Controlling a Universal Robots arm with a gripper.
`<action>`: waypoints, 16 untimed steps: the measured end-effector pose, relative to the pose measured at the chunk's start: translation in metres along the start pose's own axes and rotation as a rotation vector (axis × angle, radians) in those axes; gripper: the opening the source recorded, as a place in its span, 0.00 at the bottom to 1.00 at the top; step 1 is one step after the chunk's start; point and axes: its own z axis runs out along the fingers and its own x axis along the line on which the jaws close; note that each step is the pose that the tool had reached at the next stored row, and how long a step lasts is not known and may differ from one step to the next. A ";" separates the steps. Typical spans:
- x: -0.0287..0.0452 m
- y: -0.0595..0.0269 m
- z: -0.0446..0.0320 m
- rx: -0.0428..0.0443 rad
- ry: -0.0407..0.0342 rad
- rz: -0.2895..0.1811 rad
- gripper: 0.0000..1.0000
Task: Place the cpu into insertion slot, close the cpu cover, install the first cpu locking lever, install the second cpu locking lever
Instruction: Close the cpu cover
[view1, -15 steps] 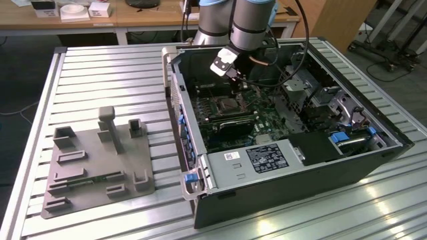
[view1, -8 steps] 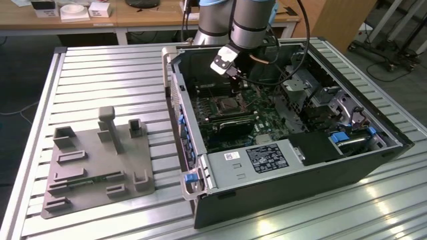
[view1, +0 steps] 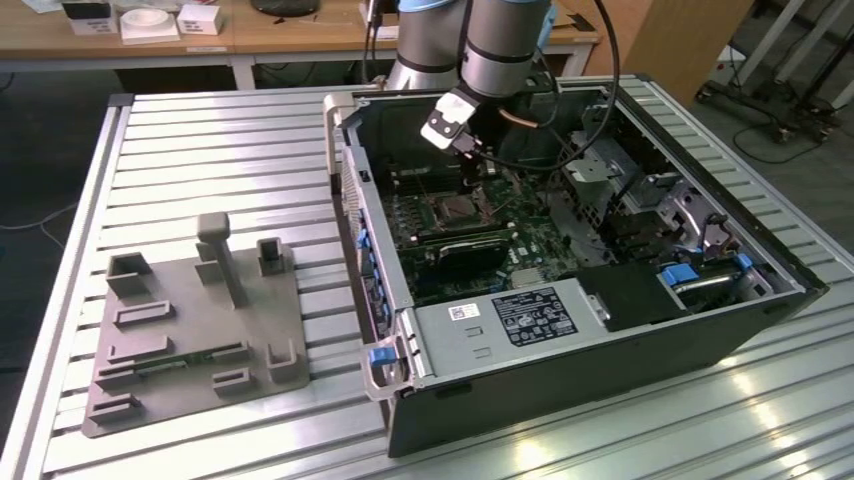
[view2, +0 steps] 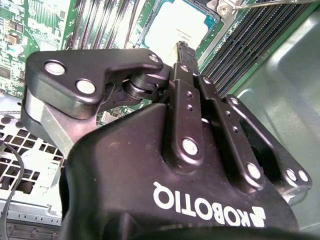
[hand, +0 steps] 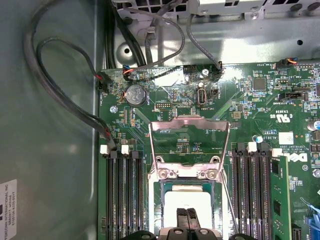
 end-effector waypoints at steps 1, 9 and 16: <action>0.0000 0.0000 0.0000 0.0001 -0.0001 0.000 0.11; 0.0006 0.0003 -0.0152 0.0000 0.0001 0.000 0.11; 0.0011 0.0089 -0.0160 0.0000 -0.0006 0.000 0.11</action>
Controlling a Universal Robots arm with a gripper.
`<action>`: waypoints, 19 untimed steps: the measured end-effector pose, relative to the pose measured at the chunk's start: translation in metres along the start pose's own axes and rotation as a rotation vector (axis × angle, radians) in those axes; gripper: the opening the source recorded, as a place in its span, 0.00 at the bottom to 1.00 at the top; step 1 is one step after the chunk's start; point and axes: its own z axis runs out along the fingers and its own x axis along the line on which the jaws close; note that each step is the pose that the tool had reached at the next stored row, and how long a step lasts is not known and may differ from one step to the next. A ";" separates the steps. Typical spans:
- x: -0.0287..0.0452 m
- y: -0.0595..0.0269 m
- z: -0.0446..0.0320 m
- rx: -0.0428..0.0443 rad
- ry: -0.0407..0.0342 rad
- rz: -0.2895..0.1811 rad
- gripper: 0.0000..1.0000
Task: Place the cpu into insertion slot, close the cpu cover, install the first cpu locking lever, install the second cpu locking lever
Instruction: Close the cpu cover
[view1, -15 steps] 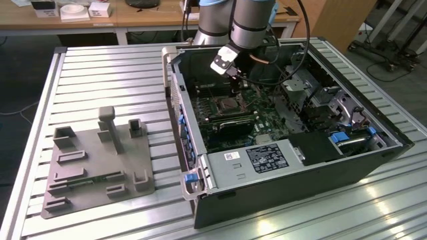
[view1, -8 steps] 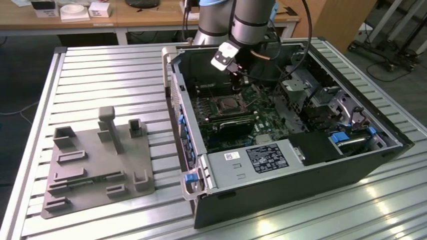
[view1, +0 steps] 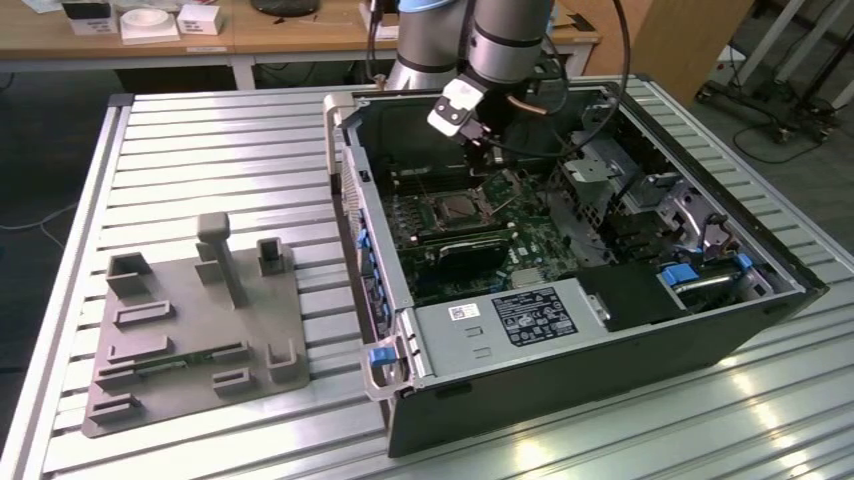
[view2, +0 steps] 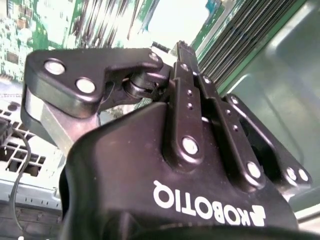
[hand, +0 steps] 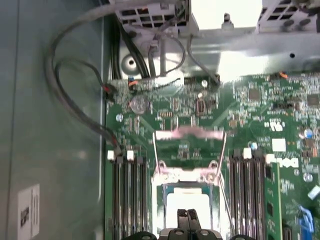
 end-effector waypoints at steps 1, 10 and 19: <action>0.0001 0.0029 0.0004 0.0000 0.0000 0.000 0.11; 0.0006 0.0169 0.0004 0.0001 -0.0002 0.000 0.11; 0.0008 0.0170 -0.0043 0.0000 -0.0001 0.000 0.11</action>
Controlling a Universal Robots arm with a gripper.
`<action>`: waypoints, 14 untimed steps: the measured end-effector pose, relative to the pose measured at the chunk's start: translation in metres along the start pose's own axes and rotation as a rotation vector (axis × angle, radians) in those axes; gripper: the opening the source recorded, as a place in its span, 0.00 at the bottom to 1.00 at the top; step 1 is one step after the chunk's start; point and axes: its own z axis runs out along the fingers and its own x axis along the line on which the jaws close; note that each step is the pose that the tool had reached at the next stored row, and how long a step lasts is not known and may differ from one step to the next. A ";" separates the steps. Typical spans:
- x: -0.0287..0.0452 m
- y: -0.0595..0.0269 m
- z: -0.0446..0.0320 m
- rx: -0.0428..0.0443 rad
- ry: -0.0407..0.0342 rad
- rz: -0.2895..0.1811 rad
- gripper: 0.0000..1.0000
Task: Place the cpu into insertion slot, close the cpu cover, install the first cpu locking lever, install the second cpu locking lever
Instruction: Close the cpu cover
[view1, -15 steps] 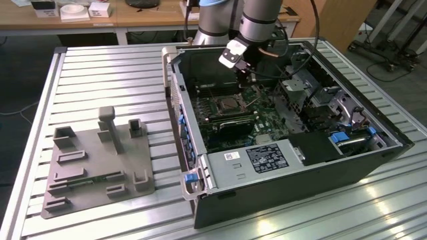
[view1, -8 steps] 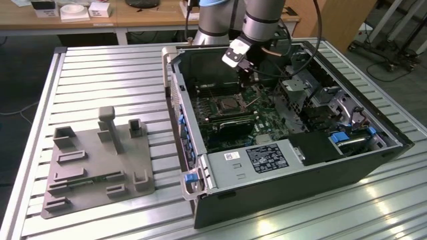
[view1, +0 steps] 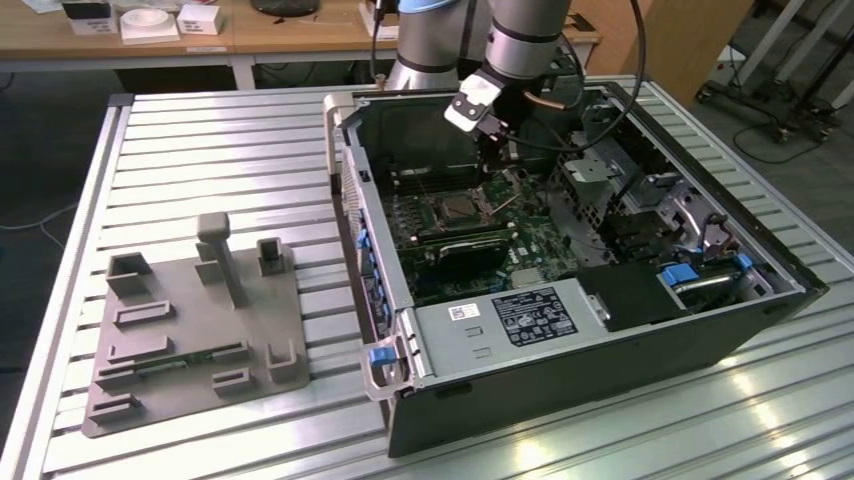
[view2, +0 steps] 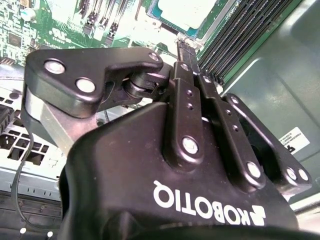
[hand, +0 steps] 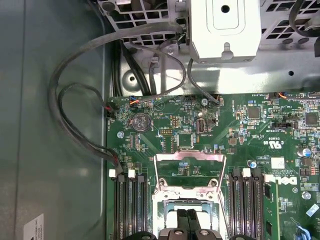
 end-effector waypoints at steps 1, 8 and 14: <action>0.0000 0.0000 0.0000 0.0000 0.0000 0.000 0.11; 0.0003 0.0069 0.0007 0.0001 -0.0002 0.000 0.11; 0.0004 0.0106 0.0011 0.0000 -0.0001 0.000 0.11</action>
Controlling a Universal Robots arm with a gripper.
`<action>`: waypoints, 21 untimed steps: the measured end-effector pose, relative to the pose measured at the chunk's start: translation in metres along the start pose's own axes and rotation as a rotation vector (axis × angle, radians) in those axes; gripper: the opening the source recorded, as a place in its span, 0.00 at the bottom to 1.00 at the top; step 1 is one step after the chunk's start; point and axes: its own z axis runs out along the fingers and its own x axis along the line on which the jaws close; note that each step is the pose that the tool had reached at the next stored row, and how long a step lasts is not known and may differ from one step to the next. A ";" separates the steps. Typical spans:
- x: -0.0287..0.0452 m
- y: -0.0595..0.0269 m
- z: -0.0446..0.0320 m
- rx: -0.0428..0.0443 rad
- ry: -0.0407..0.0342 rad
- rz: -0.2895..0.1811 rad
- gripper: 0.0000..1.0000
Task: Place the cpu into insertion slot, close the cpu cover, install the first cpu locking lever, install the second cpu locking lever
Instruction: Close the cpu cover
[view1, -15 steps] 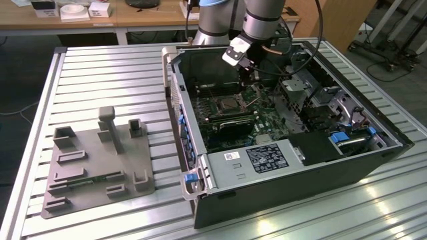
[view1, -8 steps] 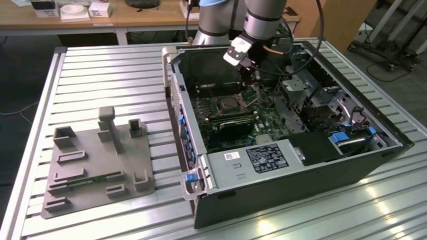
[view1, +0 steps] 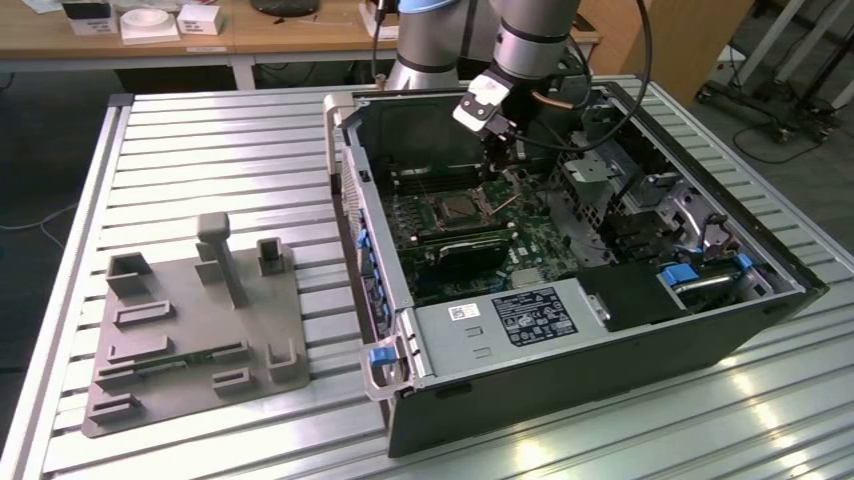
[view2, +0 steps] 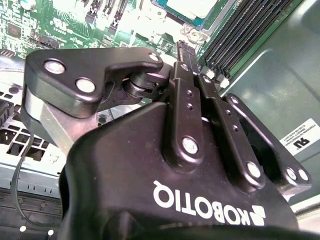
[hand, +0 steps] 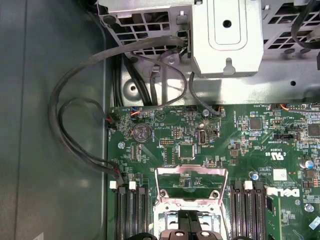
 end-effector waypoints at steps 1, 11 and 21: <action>0.0000 0.0000 0.0000 0.0000 0.0000 0.000 0.11; 0.0000 0.0015 0.0000 0.0000 0.0000 0.000 0.11; 0.0004 0.0081 -0.0047 -0.0012 0.0000 0.000 0.11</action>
